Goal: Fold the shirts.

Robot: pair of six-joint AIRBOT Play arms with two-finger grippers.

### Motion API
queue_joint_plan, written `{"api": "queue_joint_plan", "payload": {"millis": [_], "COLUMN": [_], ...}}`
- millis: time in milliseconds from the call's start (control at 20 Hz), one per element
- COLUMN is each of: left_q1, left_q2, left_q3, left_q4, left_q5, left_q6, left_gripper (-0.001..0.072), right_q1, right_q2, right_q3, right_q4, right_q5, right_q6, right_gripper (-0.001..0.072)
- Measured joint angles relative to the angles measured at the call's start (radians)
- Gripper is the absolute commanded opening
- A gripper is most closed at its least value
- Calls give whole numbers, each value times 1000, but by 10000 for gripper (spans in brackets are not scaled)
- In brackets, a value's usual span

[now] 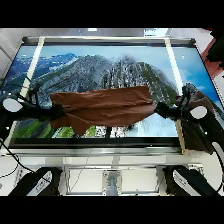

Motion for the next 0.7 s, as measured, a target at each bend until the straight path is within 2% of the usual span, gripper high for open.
{"api": "queue_joint_plan", "payload": {"millis": [250, 550, 700], "left_q1": [-2, -14, -15], "left_q2": [-21, -183, -297], "left_q3": [83, 161, 221], "left_q4": [87, 135, 185], "left_q5": [134, 270, 316], "left_q6": [-35, -44, -69], "left_gripper": [7, 7, 7], "right_q1": [77, 187, 202], "right_q2": [-79, -412, -560], "right_q3": [187, 450, 569], "right_q4": [-125, -211, -293], "right_q5": [-10, -12, -12], "right_q6": [12, -2, 31], "right_gripper": [29, 29, 29]}}
